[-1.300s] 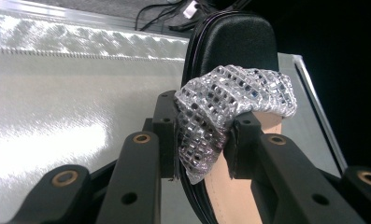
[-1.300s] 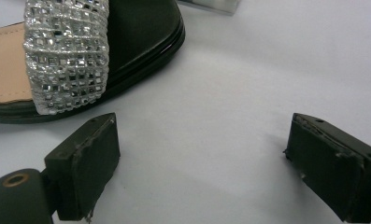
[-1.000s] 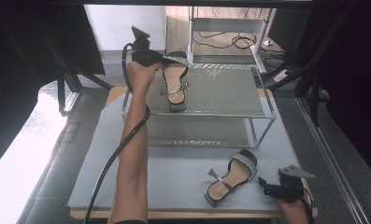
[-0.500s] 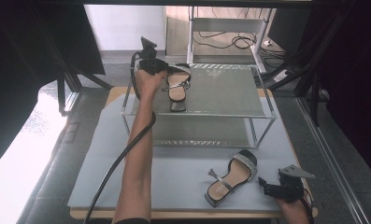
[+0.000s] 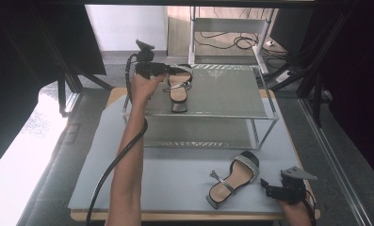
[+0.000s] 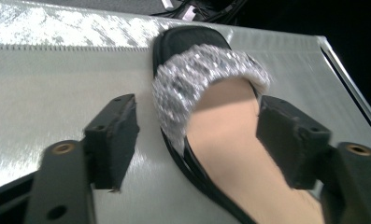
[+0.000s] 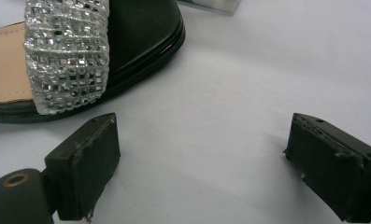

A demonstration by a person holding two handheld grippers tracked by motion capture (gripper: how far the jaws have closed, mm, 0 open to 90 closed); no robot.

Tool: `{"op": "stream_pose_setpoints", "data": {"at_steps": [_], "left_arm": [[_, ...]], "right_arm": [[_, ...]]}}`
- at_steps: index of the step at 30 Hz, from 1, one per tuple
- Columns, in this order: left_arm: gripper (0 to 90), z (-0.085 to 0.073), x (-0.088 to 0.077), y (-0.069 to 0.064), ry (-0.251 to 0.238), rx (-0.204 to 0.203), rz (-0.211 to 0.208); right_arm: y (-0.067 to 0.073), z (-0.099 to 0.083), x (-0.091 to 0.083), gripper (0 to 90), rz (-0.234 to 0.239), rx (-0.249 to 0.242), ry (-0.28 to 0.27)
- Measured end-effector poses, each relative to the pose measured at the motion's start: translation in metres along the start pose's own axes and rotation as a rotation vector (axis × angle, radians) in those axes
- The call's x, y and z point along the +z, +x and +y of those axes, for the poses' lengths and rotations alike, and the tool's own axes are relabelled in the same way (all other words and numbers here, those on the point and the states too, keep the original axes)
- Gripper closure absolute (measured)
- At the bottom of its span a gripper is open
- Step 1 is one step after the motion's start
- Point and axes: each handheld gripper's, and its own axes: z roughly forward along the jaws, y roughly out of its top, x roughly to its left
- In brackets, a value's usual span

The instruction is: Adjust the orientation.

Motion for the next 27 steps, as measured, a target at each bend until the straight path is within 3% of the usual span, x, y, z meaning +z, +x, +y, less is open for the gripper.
{"op": "stream_pose_setpoints", "data": {"at_steps": [4,12,16,27], "left_arm": [[22.8,-0.007,-0.01,-0.001,0.006,0.044,-0.002],[14.5,-0.019,-0.026,-0.006,-0.039,0.068,-0.03],[13.1,-0.024,-0.032,-0.009,-0.059,0.06,-0.034],[1.9,-0.044,-0.051,-0.011,-0.09,0.028,-0.099]], "right_arm": [[0.0,0.0,0.0,9.7,-0.001,0.0,0.0],[0.0,0.0,0.0,9.7,-0.002,0.001,0.0],[0.0,0.0,0.0,9.7,-0.002,0.0,0.0],[0.0,0.0,0.0,9.7,-0.002,0.002,0.001]]}}
